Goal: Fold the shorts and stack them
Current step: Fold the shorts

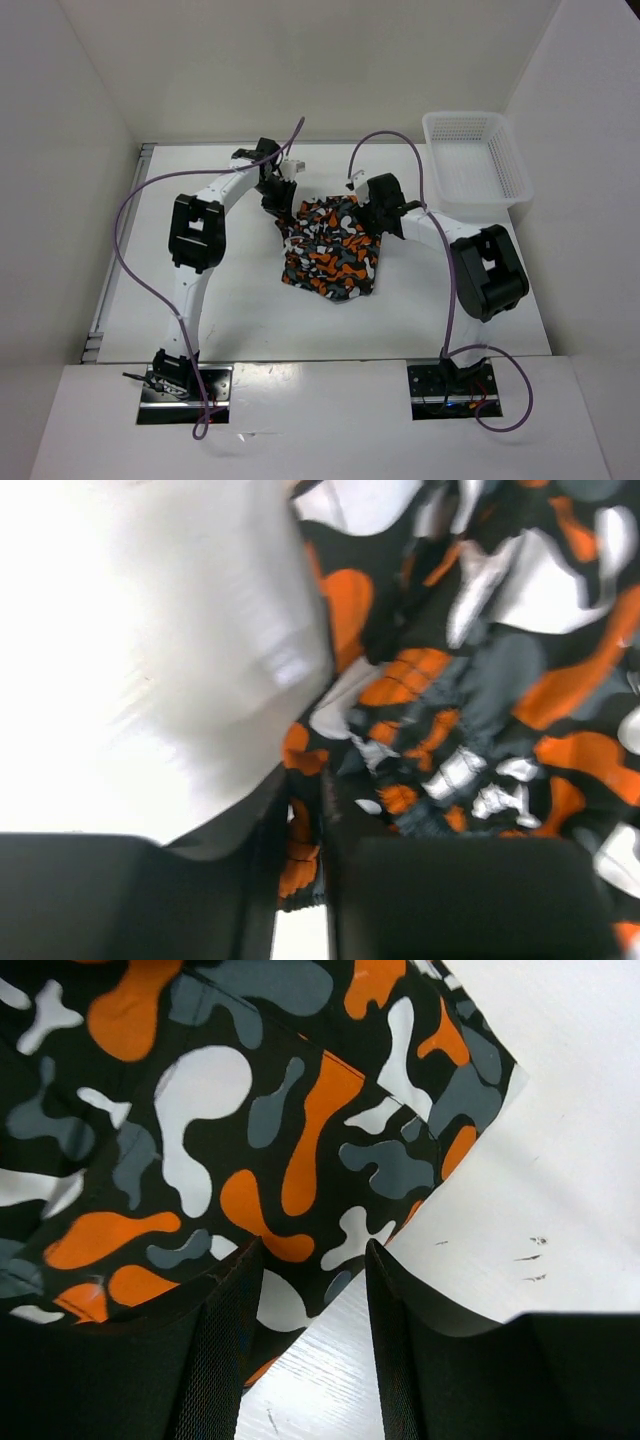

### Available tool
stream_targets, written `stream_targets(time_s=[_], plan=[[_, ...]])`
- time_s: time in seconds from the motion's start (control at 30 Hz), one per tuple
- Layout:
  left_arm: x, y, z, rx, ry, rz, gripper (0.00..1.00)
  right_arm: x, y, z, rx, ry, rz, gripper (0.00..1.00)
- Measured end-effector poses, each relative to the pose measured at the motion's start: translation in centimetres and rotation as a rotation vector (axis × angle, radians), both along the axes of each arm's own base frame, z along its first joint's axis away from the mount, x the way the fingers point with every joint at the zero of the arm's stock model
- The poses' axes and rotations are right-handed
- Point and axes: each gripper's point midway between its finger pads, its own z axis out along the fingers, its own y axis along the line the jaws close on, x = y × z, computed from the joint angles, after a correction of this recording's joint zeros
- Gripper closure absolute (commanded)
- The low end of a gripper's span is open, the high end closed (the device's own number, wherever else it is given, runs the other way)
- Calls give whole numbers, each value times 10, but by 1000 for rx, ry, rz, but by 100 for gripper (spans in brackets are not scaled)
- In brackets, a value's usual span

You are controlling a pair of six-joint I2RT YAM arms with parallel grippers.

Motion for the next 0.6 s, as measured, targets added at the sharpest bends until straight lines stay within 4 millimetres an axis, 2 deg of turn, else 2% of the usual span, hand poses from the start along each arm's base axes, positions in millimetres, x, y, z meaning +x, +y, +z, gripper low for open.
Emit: stream_targets(time_s=[0.1, 0.2, 0.37, 0.47, 0.53, 0.6], plan=[[0, 5, -11, 19, -3, 8, 79, 1, -4, -6, -28, 0, -4, 47], [-2, 9, -10, 18, -8, 17, 79, 5, -4, -3, -36, -13, 4, 44], [-8, 14, -4, 18, -21, 21, 74, 25, 3, 25, -28, -86, 22, 38], [-11, 16, 3, 10, -31, 22, 36, 40, 8, 49, -23, -145, 34, 34], [-13, 15, 10, -4, -38, 20, 23, 46, 10, 64, -19, -179, 41, 34], [-13, 14, 21, -19, -56, 19, 20, 49, 9, 76, -31, -204, 46, 34]])
